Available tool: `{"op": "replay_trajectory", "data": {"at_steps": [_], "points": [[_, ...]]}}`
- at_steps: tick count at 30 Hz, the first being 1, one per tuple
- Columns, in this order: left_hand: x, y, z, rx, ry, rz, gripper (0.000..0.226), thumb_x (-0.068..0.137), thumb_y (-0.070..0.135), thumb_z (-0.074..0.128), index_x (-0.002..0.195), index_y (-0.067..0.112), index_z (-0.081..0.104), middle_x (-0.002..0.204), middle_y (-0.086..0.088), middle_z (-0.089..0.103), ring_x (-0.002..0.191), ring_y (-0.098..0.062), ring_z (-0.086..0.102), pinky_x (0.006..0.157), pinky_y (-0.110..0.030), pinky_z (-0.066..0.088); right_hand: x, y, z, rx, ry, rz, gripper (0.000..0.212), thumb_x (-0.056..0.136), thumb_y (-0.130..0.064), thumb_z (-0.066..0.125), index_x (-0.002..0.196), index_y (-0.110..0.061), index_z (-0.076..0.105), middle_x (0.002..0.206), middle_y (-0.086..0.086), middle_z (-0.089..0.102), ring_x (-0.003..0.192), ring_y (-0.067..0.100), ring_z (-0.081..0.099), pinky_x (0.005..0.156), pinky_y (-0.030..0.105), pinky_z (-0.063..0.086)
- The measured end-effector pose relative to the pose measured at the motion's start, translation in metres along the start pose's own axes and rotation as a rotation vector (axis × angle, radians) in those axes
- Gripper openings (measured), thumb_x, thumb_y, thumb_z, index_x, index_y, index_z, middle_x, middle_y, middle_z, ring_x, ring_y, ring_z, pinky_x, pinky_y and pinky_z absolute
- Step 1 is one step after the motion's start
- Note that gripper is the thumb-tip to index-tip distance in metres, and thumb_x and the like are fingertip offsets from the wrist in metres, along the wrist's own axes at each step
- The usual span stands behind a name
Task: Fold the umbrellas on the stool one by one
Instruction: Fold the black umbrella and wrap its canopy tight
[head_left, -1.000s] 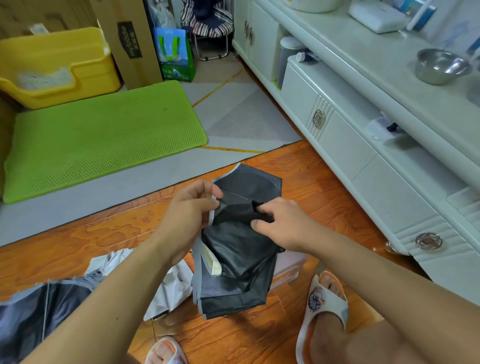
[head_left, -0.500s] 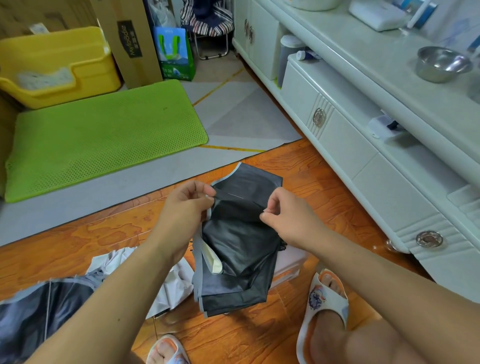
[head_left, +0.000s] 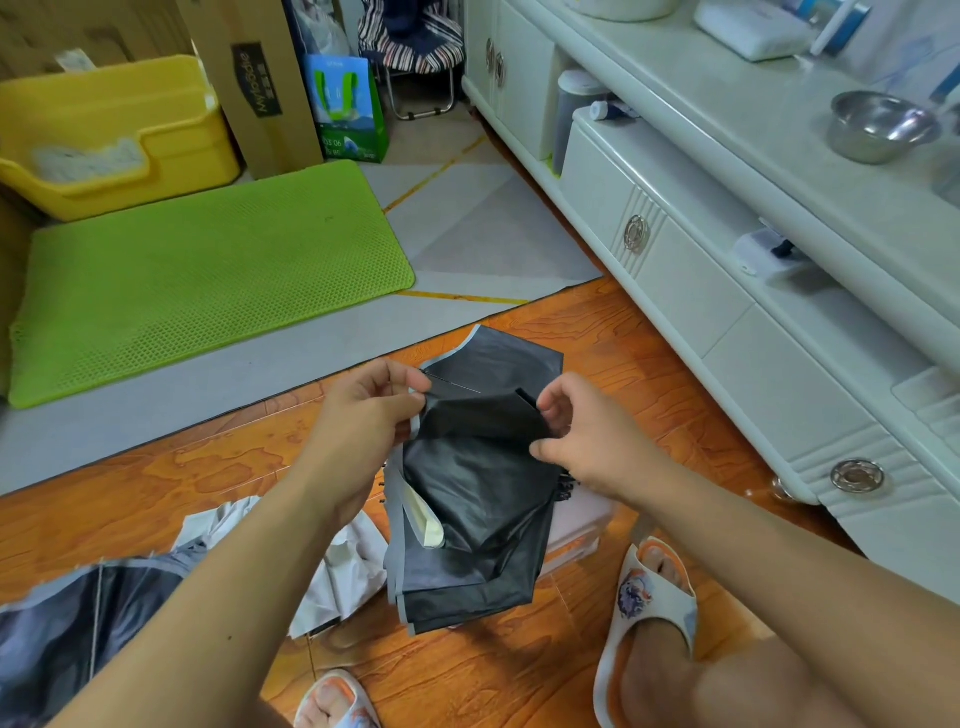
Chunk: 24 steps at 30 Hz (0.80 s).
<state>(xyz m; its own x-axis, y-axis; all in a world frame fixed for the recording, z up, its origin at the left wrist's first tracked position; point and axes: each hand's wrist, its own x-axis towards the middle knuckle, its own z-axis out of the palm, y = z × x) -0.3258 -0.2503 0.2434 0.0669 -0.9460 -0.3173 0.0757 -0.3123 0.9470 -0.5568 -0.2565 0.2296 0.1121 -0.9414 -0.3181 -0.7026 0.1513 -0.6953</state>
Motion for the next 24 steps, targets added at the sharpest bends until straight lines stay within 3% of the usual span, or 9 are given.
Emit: {"op": "replay_trajectory", "data": {"at_steps": [4,7,10,13,17,21,24], "points": [[-0.002,0.001,0.001,0.006,-0.017,-0.006,0.03,0.093,-0.011,0.051,0.083,0.013,0.066,0.073,-0.003,0.06,0.067,-0.016,0.056,0.069,-0.03,0.046,0.004,0.004,0.001,-0.216,-0.004,-0.071,0.03,0.086,-0.021,0.078,0.114,-0.025,0.066,0.108,-0.006,0.06,0.102,0.014,0.056,0.087,0.031,0.047],[-0.002,0.002,0.0,0.004,-0.017,-0.014,0.03,0.094,-0.011,0.051,0.083,0.013,0.066,0.075,-0.002,0.061,0.069,-0.017,0.057,0.071,-0.032,0.046,0.004,0.002,-0.001,-0.213,0.01,-0.101,0.01,0.089,-0.022,0.075,0.093,-0.027,0.067,0.1,-0.006,0.065,0.098,0.017,0.059,0.085,0.037,0.05],[-0.001,0.003,-0.003,-0.008,-0.005,-0.017,0.029,0.094,-0.011,0.05,0.084,0.012,0.065,0.078,-0.004,0.061,0.068,-0.017,0.057,0.069,-0.031,0.045,0.003,0.0,-0.001,-0.132,0.055,-0.085,0.019,0.085,-0.018,0.076,0.075,-0.025,0.061,0.091,-0.006,0.07,0.089,0.018,0.065,0.082,0.044,0.055],[-0.001,0.004,-0.005,-0.014,-0.003,-0.018,0.029,0.094,-0.011,0.049,0.084,0.012,0.064,0.079,-0.009,0.058,0.067,-0.018,0.056,0.065,-0.028,0.047,0.003,0.0,-0.001,-0.084,0.102,-0.048,0.024,0.082,-0.014,0.078,0.072,-0.019,0.057,0.085,-0.006,0.069,0.081,0.017,0.064,0.072,0.039,0.053],[-0.001,0.003,-0.004,-0.008,0.001,-0.018,0.028,0.095,-0.01,0.05,0.085,0.011,0.064,0.078,-0.008,0.06,0.066,-0.017,0.059,0.066,-0.027,0.048,0.005,0.002,-0.003,-0.013,0.182,-0.046,0.024,0.082,-0.01,0.079,0.08,-0.018,0.057,0.078,-0.004,0.061,0.071,0.014,0.054,0.062,0.029,0.043],[-0.001,0.002,-0.004,0.001,-0.004,-0.015,0.029,0.094,-0.011,0.05,0.085,0.012,0.066,0.079,-0.005,0.064,0.07,-0.018,0.06,0.073,-0.033,0.048,0.0,-0.003,-0.003,0.189,0.09,-0.089,0.04,0.083,-0.007,0.077,0.11,-0.03,0.06,0.092,-0.003,0.067,0.083,0.012,0.064,0.073,0.025,0.054],[0.0,0.002,-0.003,0.007,-0.004,-0.007,0.03,0.094,-0.012,0.05,0.085,0.011,0.066,0.073,-0.001,0.065,0.066,-0.016,0.058,0.072,-0.034,0.046,-0.002,-0.006,-0.002,0.308,0.094,-0.115,0.038,0.085,-0.006,0.077,0.113,-0.027,0.062,0.096,-0.001,0.069,0.086,0.014,0.065,0.074,0.019,0.053]]}}
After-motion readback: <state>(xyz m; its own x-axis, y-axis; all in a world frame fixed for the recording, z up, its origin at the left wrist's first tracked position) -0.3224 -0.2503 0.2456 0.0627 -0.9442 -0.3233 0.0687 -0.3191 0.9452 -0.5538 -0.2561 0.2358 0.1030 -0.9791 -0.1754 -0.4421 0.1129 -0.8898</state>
